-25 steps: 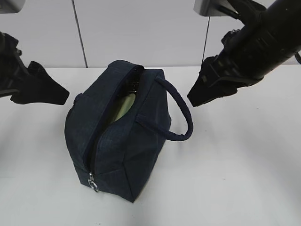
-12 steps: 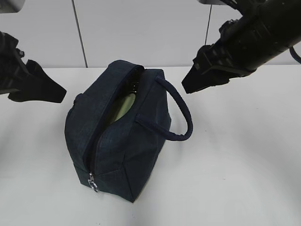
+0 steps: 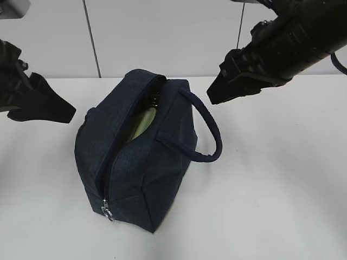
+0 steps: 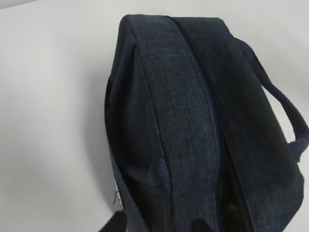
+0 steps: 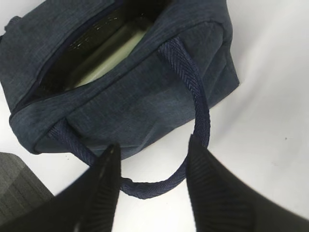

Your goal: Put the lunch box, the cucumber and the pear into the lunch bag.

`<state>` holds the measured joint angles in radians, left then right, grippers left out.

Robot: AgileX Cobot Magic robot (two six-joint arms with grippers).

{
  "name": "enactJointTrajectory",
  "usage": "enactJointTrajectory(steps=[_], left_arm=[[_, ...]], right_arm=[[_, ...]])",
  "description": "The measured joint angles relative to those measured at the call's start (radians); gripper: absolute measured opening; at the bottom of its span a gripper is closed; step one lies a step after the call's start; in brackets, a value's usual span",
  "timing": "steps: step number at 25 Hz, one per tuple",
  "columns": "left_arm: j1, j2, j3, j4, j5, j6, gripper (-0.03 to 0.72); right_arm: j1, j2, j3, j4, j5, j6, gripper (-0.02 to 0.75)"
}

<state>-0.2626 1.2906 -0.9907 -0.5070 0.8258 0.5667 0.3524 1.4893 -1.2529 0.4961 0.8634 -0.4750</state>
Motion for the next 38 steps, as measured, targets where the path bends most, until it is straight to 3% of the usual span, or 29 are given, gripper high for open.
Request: enactJointTrajectory(steps=[10,17,21,29,33,38], left_arm=[[0.000,0.000,0.000,0.000,0.000,0.000,0.252],[0.000,0.000,0.000,0.001,-0.028,0.000,0.252],[0.000,-0.031,0.023,0.001,-0.111,0.000,0.252],[0.000,-0.172,0.251,-0.005,-0.372,0.089,0.252],[-0.032,-0.178,0.334,-0.007,-0.442,0.121,0.252],[-0.091,-0.178,0.351,-0.010,-0.495,0.133,0.252]], right_arm=[[0.000,0.000,0.000,0.017,-0.009,0.000,0.352],[0.000,0.000,0.004,-0.041,-0.057,0.017,0.352],[0.000,-0.039,0.076,-0.045,-0.177,0.022,0.352],[0.006,-0.173,0.359,-0.058,-0.452,0.003,0.353],[0.069,-0.174,0.479,-0.063,-0.566,-0.001,0.353],[0.179,-0.174,0.574,-0.054,-0.734,-0.002,0.353]])
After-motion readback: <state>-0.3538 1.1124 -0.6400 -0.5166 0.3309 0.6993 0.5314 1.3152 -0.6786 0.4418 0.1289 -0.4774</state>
